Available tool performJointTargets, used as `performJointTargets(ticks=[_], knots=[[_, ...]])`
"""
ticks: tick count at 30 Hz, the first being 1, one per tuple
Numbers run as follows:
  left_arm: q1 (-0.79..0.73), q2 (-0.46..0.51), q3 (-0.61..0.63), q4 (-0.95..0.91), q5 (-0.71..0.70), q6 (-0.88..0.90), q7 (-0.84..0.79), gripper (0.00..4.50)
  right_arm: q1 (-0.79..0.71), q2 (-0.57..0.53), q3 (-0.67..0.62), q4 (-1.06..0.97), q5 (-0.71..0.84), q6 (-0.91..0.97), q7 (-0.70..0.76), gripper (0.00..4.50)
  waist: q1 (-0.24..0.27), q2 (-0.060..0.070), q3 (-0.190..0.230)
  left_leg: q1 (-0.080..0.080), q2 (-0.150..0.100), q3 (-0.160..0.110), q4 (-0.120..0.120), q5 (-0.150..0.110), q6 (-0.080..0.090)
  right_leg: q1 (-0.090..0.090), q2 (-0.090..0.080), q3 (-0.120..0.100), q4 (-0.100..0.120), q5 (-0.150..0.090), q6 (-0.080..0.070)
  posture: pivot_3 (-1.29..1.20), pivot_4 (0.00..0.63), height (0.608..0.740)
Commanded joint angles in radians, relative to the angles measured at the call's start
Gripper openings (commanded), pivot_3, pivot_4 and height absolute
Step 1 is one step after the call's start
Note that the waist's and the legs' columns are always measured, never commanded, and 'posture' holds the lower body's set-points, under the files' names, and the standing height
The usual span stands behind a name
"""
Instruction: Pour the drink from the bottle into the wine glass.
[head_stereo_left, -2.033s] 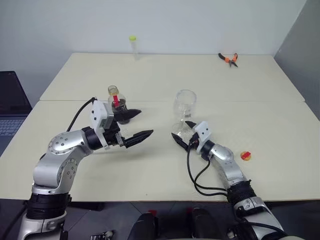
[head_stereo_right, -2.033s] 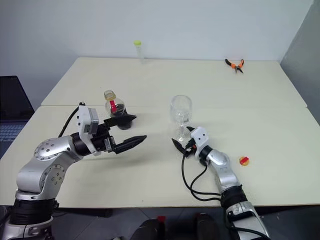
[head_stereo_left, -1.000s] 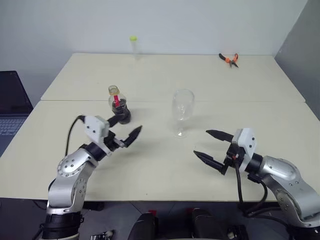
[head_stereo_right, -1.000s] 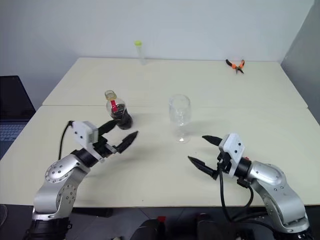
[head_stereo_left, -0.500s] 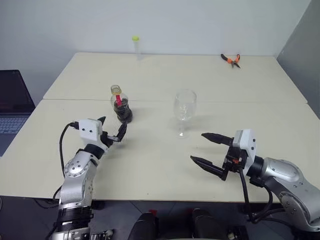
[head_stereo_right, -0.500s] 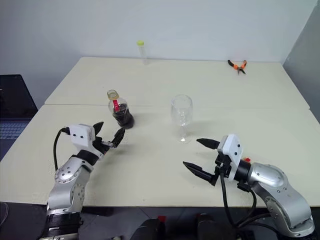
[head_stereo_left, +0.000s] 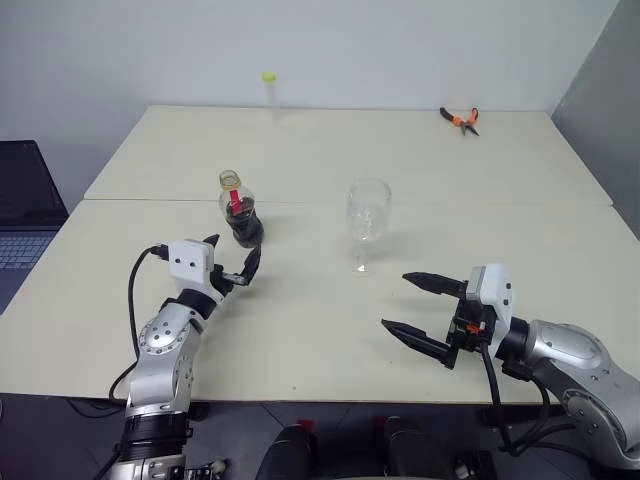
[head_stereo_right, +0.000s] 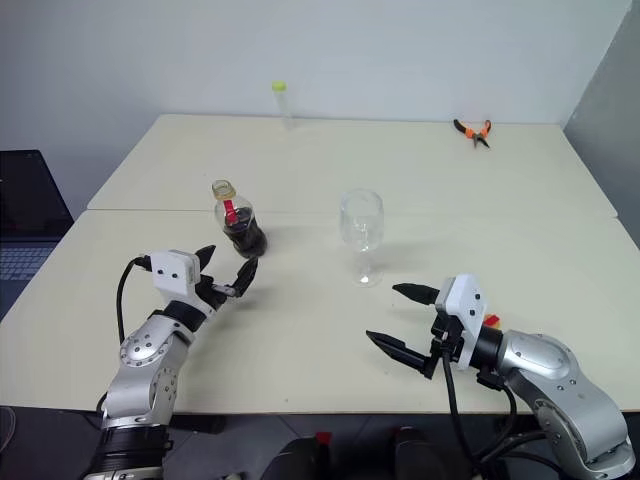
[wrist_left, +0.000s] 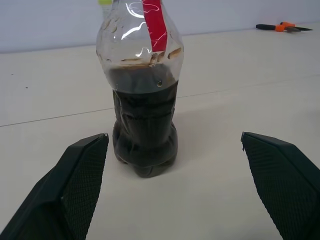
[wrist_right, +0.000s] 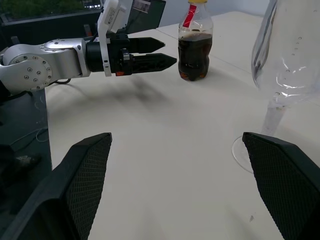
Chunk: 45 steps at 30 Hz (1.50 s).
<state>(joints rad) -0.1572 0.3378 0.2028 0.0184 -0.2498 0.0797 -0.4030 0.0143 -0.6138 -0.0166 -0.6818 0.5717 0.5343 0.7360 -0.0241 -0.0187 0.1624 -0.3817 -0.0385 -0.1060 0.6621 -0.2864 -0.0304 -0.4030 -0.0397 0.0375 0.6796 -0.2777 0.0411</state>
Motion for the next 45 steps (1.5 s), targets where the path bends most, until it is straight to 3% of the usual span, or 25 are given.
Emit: performJointTargets(ticks=[1, 29, 43, 45], knots=[[-0.034, 0.021, 0.009, -0.005, -0.004, -0.005, -0.007, 4.5, -0.011, 0.0, -0.002, -0.045, 0.021, -0.005, -0.006, 4.47, 0.0, 0.0, 0.0, 0.0, 0.0, 0.0, 0.0, 0.0, 0.0, 0.0, 0.0, 0.0, 0.0, 0.0, 0.0, 0.0, 0.15, 0.74], [-0.445, 0.027, -0.038, 0.614, 0.072, -0.22, -0.063, 4.5, -0.102, 0.044, 0.03, -0.05, 0.061, 0.012, -0.067, 4.47, -0.001, -0.001, 0.0, 0.0, -0.001, 0.0, 0.0, 0.0, 0.0, 0.0, 0.001, -0.001, 0.0, 0.0, 0.0, 0.0, 0.15, 0.74], [-0.558, 0.001, -0.023, 0.808, 0.059, -0.297, -0.089, 4.5, -0.121, 0.046, 0.034, -0.046, 0.074, 0.021, -0.08, 4.47, -0.002, -0.001, 0.0, -0.001, -0.002, 0.0, 0.001, 0.0, 0.0, -0.001, 0.001, -0.001, 0.0, 0.0, 0.0, 0.0, 0.15, 0.74], [-0.568, 0.001, -0.017, 0.82, 0.052, -0.303, -0.096, 4.12, -0.119, 0.047, 0.037, -0.044, 0.073, 0.019, -0.082, 4.5, -0.002, -0.001, 0.0, -0.001, -0.002, 0.0, 0.001, 0.0, 0.0, -0.001, 0.001, -0.001, 0.0, 0.0, 0.0, 0.0, 0.15, 0.74]])
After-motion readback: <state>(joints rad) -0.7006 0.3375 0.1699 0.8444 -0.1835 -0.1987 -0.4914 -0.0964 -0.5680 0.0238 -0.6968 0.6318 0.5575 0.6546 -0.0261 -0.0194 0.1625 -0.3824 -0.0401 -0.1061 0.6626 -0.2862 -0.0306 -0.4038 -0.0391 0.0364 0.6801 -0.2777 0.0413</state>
